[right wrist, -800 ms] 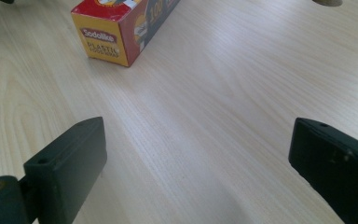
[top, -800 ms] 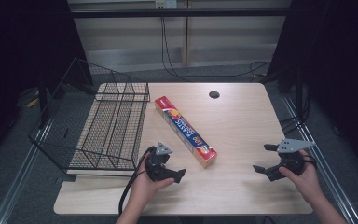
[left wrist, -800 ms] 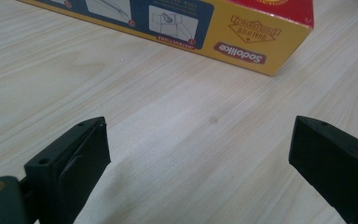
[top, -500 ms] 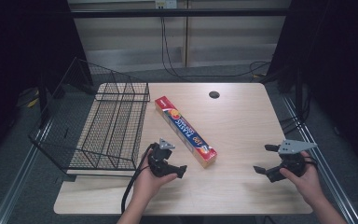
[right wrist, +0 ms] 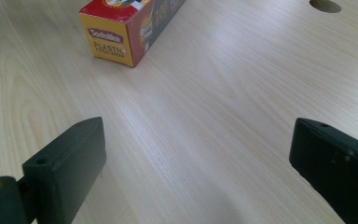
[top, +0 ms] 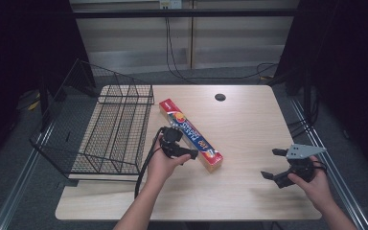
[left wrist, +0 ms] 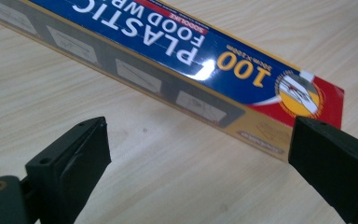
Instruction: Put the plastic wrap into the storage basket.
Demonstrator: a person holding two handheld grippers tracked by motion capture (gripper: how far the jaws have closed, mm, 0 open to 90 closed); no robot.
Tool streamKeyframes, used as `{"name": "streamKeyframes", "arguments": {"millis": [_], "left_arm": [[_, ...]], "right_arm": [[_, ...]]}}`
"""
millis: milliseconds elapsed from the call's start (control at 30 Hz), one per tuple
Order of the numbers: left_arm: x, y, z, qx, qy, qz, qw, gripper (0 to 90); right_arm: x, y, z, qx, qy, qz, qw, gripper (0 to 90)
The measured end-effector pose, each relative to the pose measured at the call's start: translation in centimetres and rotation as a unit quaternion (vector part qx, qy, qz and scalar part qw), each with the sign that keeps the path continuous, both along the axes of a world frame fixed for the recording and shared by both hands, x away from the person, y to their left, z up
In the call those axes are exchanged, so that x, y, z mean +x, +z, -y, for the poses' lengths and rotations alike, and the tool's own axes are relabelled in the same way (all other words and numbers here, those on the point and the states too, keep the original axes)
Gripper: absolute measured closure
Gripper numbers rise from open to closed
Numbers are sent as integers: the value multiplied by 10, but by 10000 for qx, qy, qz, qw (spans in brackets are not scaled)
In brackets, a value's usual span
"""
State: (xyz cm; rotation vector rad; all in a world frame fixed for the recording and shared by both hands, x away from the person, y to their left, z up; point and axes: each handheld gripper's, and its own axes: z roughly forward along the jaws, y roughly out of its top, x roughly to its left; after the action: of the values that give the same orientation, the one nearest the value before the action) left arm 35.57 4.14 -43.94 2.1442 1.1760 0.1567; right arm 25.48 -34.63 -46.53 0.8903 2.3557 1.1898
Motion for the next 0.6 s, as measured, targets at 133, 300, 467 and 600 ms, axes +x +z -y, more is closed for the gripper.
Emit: {"name": "streamKeyframes", "arguments": {"millis": [133,300,467,600], "left_arm": [[17,3,4,25,222,-54,9997,49],[32,3,9,-4,448,-99,9989,48],[43,6,17,51,505,-146,9986,48],[52,8,22,65,529,-226,9983,48]], "right_arm": [[0,1,-2,-5,16,22,10000,34],[0,1,-2,12,33,39,10000,33],[1,1,-2,-1,41,50,10000,33],[1,1,-2,-3,45,58,10000,33]]}}
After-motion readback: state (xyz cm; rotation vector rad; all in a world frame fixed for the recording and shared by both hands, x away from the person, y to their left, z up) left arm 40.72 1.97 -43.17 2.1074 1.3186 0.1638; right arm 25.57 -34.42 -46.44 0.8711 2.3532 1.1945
